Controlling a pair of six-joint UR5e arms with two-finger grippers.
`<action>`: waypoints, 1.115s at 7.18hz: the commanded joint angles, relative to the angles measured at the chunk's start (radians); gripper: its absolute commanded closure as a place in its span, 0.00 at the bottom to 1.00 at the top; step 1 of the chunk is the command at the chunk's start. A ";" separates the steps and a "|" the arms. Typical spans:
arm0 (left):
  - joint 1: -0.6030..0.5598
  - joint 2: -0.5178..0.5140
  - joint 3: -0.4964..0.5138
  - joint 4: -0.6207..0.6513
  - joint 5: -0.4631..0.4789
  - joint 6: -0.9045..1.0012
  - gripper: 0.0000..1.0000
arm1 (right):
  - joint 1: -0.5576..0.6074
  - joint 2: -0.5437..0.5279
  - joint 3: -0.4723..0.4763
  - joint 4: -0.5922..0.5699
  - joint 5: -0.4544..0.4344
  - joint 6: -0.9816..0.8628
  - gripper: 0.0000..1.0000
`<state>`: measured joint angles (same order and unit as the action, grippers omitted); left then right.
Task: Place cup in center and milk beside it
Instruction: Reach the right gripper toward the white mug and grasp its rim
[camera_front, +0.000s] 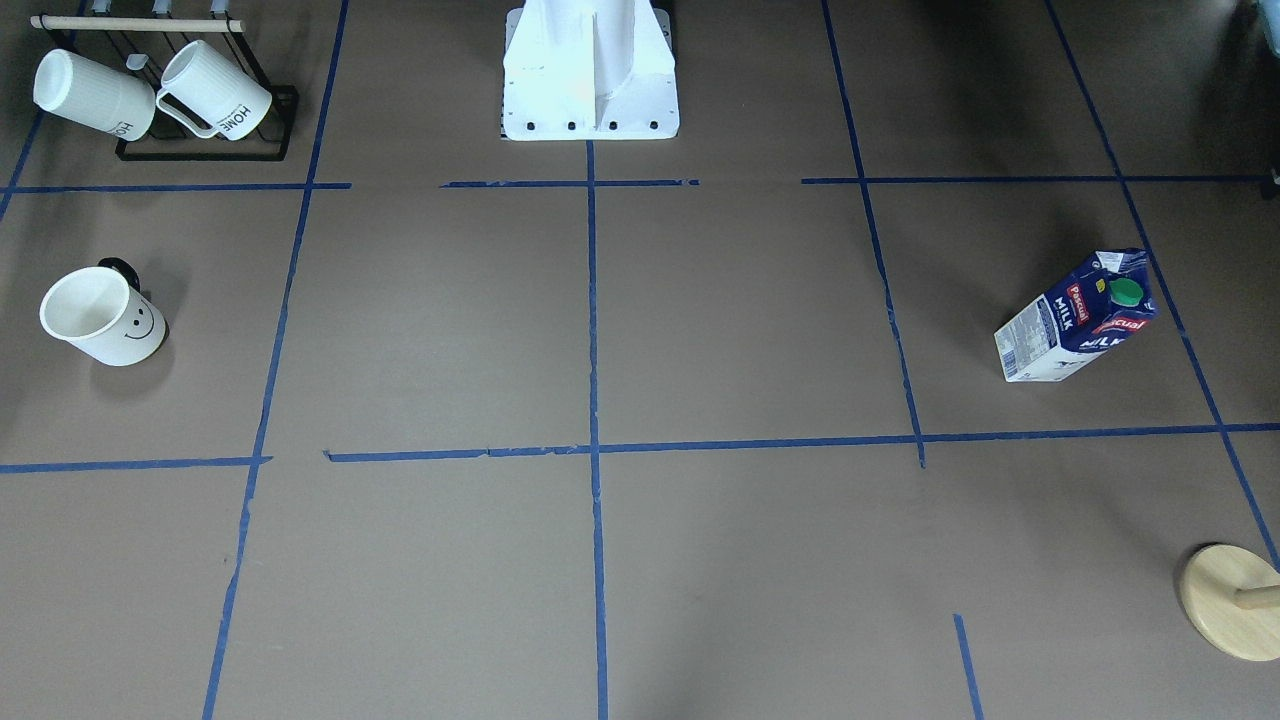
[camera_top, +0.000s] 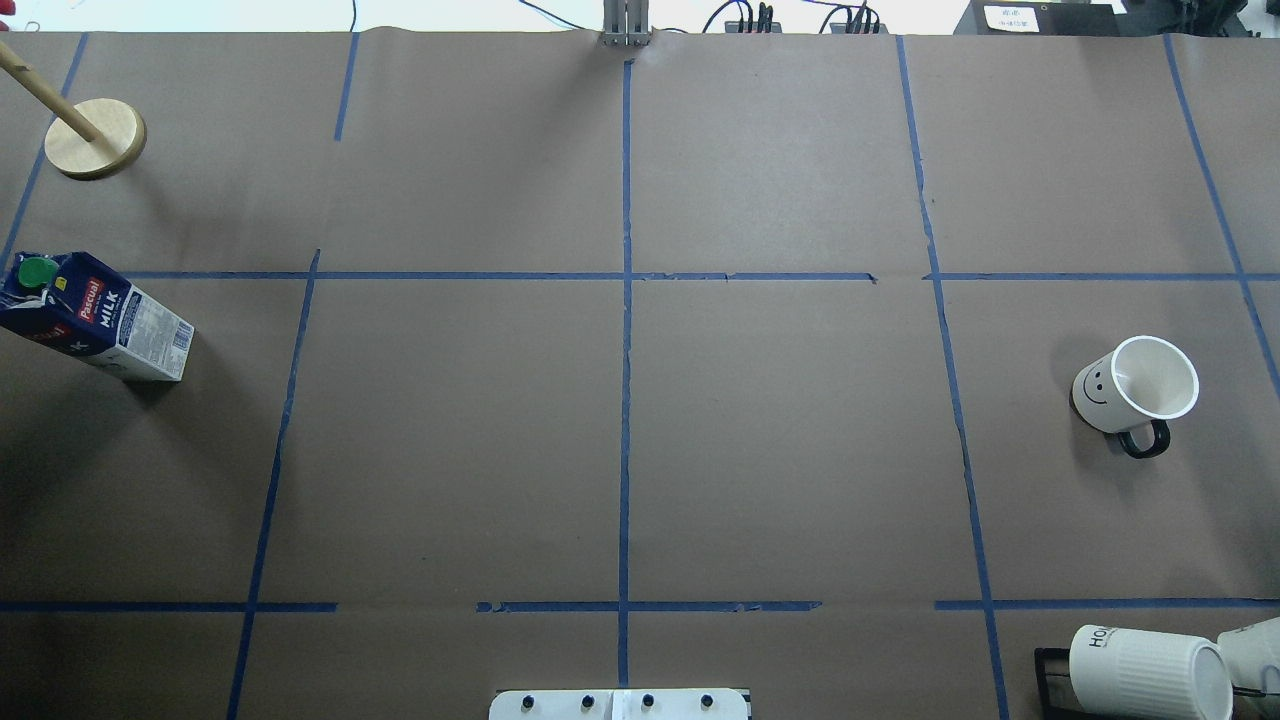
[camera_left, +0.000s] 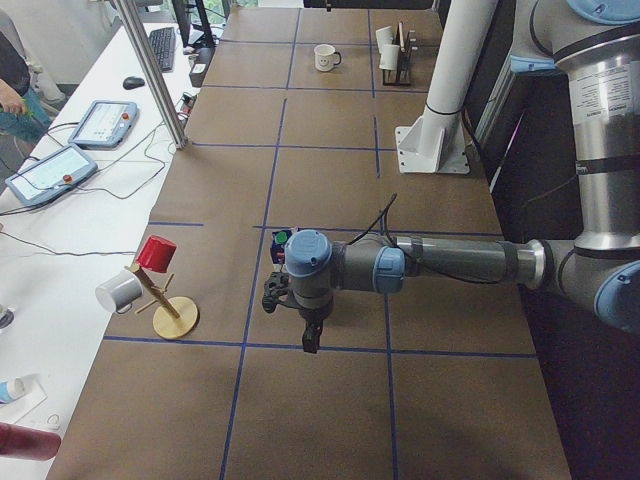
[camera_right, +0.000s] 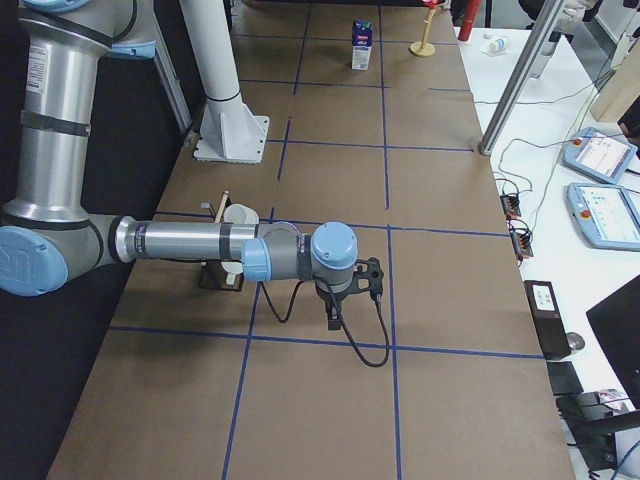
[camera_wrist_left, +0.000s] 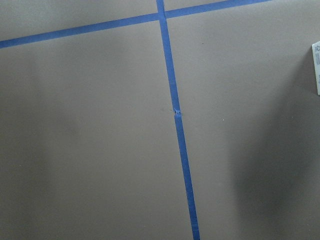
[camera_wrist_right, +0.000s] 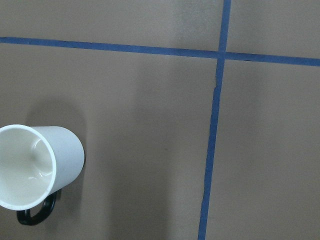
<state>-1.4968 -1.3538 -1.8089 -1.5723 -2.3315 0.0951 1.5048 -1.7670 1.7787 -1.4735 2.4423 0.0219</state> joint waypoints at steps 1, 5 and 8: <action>0.001 -0.005 -0.003 0.002 0.003 -0.003 0.00 | -0.002 0.001 0.001 0.009 0.010 -0.004 0.00; 0.001 -0.002 -0.004 0.000 -0.003 -0.003 0.00 | -0.164 0.032 0.001 0.164 -0.006 0.190 0.00; 0.001 -0.001 -0.004 0.000 -0.005 -0.003 0.00 | -0.332 0.032 -0.001 0.419 -0.144 0.532 0.00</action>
<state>-1.4956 -1.3551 -1.8131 -1.5723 -2.3360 0.0920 1.2442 -1.7353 1.7791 -1.1533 2.3736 0.4136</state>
